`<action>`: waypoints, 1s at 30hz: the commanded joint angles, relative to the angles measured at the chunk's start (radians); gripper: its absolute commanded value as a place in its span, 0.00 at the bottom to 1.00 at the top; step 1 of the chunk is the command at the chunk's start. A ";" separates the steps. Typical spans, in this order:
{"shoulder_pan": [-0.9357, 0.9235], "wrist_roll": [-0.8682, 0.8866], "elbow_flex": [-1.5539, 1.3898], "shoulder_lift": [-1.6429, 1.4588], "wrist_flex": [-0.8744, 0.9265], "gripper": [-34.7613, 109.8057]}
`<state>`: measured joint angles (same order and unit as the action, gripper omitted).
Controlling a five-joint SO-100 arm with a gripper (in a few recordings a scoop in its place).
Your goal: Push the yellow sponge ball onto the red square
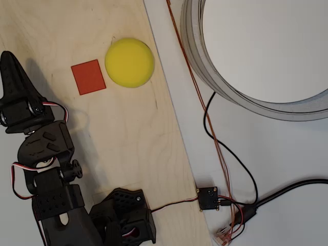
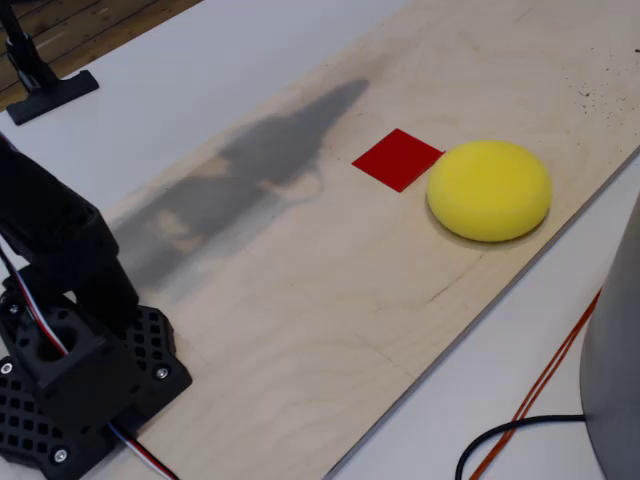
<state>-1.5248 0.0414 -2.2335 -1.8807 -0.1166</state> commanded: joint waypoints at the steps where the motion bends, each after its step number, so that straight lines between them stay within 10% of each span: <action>1: -0.071 0.034 0.020 -0.057 0.014 0.24; 30: -0.535 0.110 0.000 -0.351 0.568 0.24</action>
<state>-2.0233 0.1120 -2.2411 -2.1783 0.3850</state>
